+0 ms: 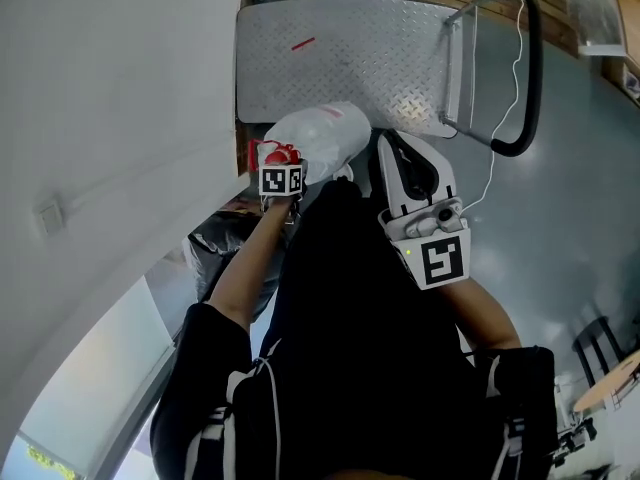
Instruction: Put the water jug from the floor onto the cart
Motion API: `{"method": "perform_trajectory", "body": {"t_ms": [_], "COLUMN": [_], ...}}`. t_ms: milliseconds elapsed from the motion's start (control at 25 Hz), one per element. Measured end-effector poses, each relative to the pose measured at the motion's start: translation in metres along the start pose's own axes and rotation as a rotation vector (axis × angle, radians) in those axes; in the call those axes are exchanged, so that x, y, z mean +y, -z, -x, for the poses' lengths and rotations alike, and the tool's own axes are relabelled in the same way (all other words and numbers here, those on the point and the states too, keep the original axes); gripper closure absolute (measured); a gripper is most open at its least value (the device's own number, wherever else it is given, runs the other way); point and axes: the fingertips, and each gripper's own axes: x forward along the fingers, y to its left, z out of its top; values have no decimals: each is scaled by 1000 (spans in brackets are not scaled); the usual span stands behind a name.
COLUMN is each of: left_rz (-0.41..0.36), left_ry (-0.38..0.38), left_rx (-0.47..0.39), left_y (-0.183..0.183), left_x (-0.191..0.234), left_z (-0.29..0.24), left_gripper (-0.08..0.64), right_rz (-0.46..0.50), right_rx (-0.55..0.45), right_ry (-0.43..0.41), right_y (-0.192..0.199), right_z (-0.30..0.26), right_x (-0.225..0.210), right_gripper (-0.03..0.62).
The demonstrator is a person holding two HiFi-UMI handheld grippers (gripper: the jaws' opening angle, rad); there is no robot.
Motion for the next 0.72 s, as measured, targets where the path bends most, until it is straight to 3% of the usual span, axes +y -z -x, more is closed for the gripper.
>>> {"method": "perform_trajectory", "body": {"t_ms": [280, 480, 720], "left_rz": [36, 56, 88], "left_ry": [10, 28, 50], "left_rx": [-41, -62, -86], "left_y": [-62, -95, -122], "left_x": [-34, -38, -24], "left_z": [-6, -6, -14], "left_gripper": [535, 535, 535], "right_rz": [-27, -24, -6], "right_rx": [27, 35, 27], "right_ry": [7, -5, 53], "right_y": [-8, -9, -7], "right_z": [3, 2, -3], "right_x": [-49, -42, -43], "right_gripper": [572, 572, 572]}}
